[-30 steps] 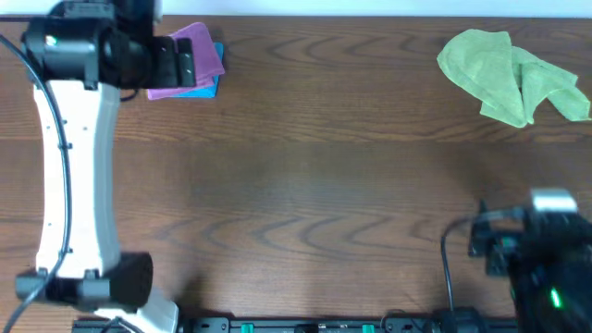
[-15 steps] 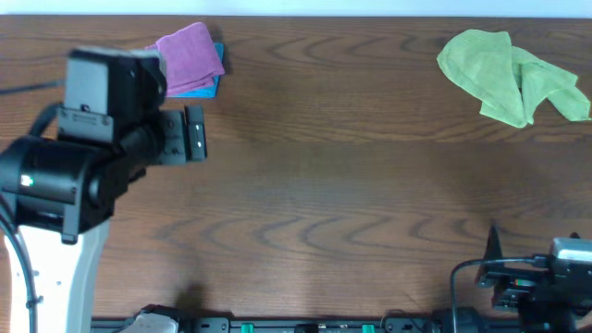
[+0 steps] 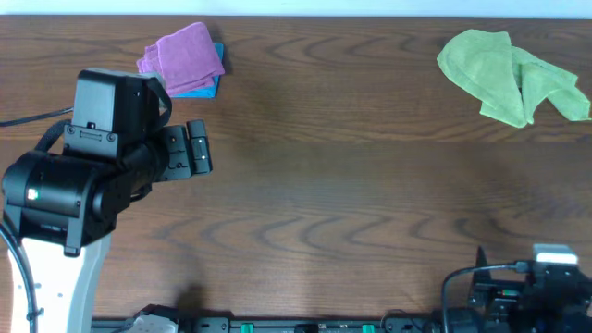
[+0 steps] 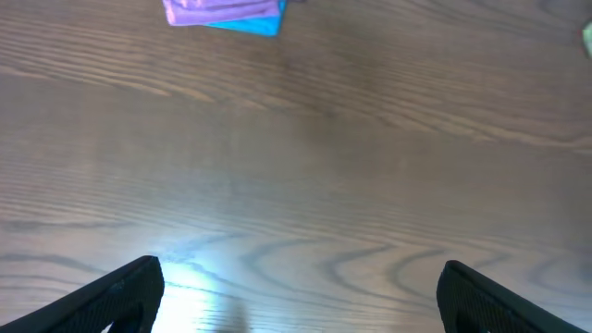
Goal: Fold the cloth
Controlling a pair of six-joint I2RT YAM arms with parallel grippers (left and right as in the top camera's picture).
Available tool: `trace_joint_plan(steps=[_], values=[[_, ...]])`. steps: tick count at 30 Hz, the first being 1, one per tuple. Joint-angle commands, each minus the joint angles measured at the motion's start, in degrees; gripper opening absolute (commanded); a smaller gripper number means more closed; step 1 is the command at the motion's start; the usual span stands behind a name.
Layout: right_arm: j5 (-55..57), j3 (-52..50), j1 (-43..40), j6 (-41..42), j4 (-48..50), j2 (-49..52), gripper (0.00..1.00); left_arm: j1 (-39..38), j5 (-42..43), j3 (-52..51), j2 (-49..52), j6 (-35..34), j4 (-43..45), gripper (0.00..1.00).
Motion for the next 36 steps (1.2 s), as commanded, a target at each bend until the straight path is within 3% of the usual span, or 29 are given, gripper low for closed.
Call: trace_joint_plan(steps=[1, 16, 20, 25, 27, 34, 36], values=[[0.0, 0.0, 1.0, 1.0, -1.8, -0.4, 0.99, -0.2, 1.9, 0.0, -0.4, -0.6, -0.2, 0.95], [0.0, 0.0, 1.0, 0.9, -1.9, -0.4, 0.99, -0.1, 0.9, 0.0, -0.3, -0.2, -1.6, 0.96], [0.0, 0.0, 1.0, 0.9, -1.9, -0.4, 0.99, -0.1, -3.2, 0.0, -0.3, 3.7, 1.7, 0.95], [0.0, 0.0, 1.0, 0.9, -1.9, -0.4, 0.99, 0.0, -2.7, -0.5, -2.0, 26.2, 15.8, 0.96], [0.0, 0.0, 1.0, 0.9, -1.9, -0.4, 0.99, 0.7, -2.5, -2.6, -4.8, 30.1, 23.7, 0.95], [0.0, 0.0, 1.0, 0.9, -1.9, -0.4, 0.99, 10.6, 5.2, -27.6, -19.2, 32.2, 49.9, 0.95], [0.0, 0.0, 1.0, 0.9, -1.9, -0.4, 0.99, 13.5, 7.7, -38.9, -24.6, 29.1, 57.4, 0.95]])
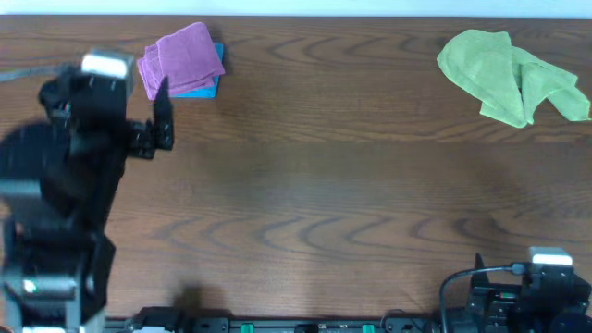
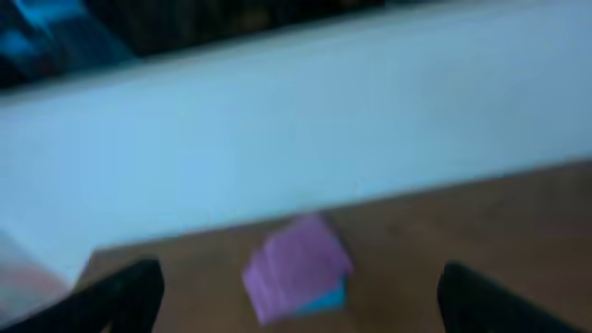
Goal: Fold the cloth
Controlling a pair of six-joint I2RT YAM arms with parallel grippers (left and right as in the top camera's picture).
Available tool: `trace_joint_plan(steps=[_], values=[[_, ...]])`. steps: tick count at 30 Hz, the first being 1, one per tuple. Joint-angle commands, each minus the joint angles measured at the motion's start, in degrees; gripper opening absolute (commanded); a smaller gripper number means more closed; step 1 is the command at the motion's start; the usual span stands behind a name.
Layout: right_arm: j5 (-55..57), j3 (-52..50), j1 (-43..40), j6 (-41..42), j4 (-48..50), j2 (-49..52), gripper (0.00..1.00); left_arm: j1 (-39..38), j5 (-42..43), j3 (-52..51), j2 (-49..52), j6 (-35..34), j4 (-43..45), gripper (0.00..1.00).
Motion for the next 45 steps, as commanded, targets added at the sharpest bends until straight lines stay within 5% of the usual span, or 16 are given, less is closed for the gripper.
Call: trace_joint_plan(steps=[1, 9, 21, 45], values=[[0.0, 0.0, 1.0, 0.8, 0.0, -0.4, 0.99, 3.2, 4.7, -13.0, -4.9, -2.1, 5.4, 0.95], [0.0, 0.0, 1.0, 0.8, 0.0, -0.4, 0.99, 5.1, 3.8, -38.4, -21.4, -8.1, 17.9, 0.95], [0.0, 0.0, 1.0, 0.8, 0.0, -0.4, 0.99, 6.0, -7.9, -54.6, -37.1, -27.9, 19.8, 0.96], [0.0, 0.0, 1.0, 0.8, 0.0, -0.4, 0.99, 6.3, -9.3, -67.6, -45.8, -31.2, 21.4, 0.95]])
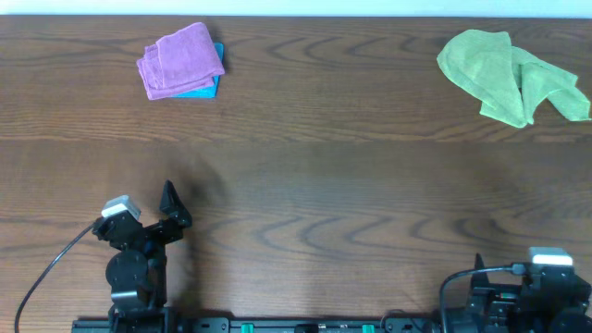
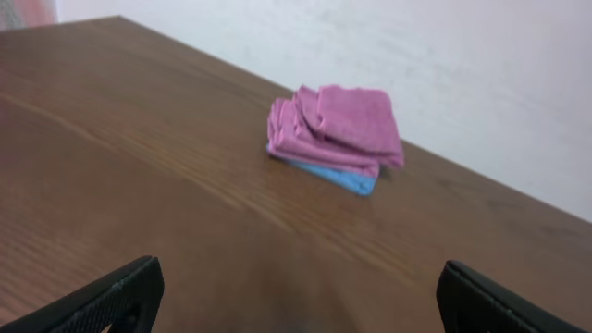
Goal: Fold the cloth
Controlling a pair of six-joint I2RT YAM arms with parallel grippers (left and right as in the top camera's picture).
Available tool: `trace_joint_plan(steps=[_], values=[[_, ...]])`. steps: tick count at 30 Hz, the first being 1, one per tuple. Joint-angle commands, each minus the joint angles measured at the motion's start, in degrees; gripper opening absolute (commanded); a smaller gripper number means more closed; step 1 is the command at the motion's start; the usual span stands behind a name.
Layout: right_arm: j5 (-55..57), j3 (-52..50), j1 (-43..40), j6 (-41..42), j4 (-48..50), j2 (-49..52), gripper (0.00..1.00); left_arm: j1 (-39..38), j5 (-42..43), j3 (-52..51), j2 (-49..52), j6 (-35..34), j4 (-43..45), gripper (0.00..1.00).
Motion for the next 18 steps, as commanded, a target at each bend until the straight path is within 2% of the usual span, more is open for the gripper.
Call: trace_joint_plan(steps=[1, 18], values=[[0.0, 0.0, 1.0, 0.8, 0.0, -0.3, 0.99, 0.4, -0.9, -0.7, -0.7, -0.2, 0.4, 0.95], [0.0, 0.0, 1.0, 0.8, 0.0, -0.3, 0.99, 0.4, -1.5, -4.6, -0.8, -0.2, 0.5, 0.95]])
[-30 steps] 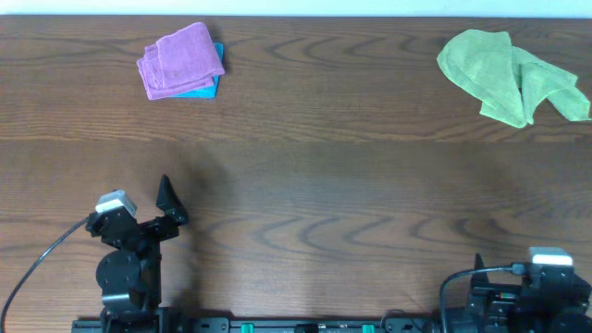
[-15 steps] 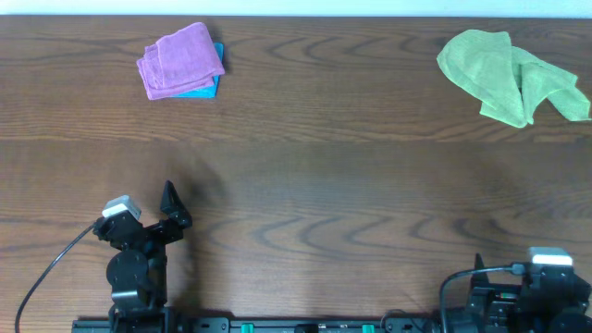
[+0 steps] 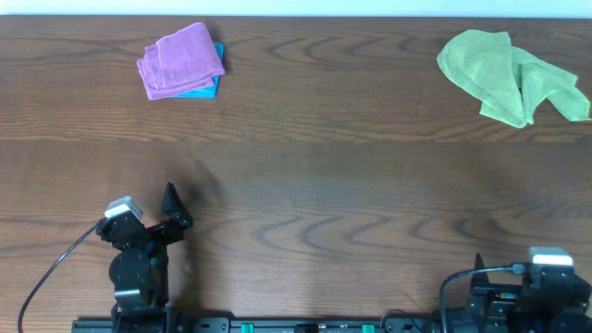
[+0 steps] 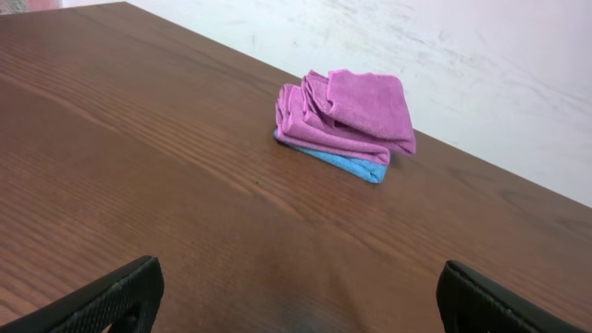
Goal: Fold the cloth
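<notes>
A crumpled green cloth (image 3: 511, 74) lies at the table's far right corner. At the far left, a folded purple cloth (image 3: 180, 58) rests on a folded blue one (image 3: 205, 89). The left wrist view shows the same purple cloth (image 4: 347, 113) on the blue cloth (image 4: 350, 167) well ahead. My left gripper (image 3: 176, 211) sits folded back at the front left edge, far from both cloths; this left gripper (image 4: 296, 305) is open and holds nothing. The right arm (image 3: 546, 277) is folded at the front right corner, and its jaws cannot be made out.
The brown wooden table (image 3: 314, 176) runs to a pale wall at the back. A black cable (image 3: 51, 268) loops from the left arm's base by the front edge.
Almost nothing has changed. My left arm has shifted very slightly at the front left edge, and its wrist view of the purple and blue stack is sharper. The cloths and right arm are unmoved.
My left arm first stood over the table's left side just below the purple stack, open and looking down at bare wood. Then it was further left, its camera tilted toward the wall. Later it was folded back at the front edge, where it stays. No cloth has moved.
</notes>
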Controlling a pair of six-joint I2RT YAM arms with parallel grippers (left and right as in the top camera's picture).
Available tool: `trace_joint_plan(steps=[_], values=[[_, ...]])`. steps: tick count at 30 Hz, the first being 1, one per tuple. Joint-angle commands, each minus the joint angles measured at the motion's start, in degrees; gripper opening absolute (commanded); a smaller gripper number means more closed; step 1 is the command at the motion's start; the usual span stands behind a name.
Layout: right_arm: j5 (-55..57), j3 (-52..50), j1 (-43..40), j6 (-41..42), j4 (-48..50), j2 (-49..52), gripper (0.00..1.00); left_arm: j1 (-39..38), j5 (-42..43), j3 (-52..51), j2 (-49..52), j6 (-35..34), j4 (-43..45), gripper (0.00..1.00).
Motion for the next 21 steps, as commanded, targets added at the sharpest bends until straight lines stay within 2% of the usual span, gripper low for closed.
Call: trace_joint_plan(steps=[1, 6, 21], values=[[0.0, 0.0, 1.0, 0.8, 0.0, -0.3, 0.99, 0.4, -1.1, -2.4, -0.7, -0.1, -0.5, 0.95], [0.0, 0.0, 1.0, 0.8, 0.0, -0.3, 0.99, 0.3, -0.7, -2.4, -1.6, 3.0, -0.6, 0.95], [0.0, 0.0, 1.0, 0.8, 0.0, -0.3, 0.99, 0.3, -0.7, -2.4, -1.9, 3.0, -0.5, 0.95]])
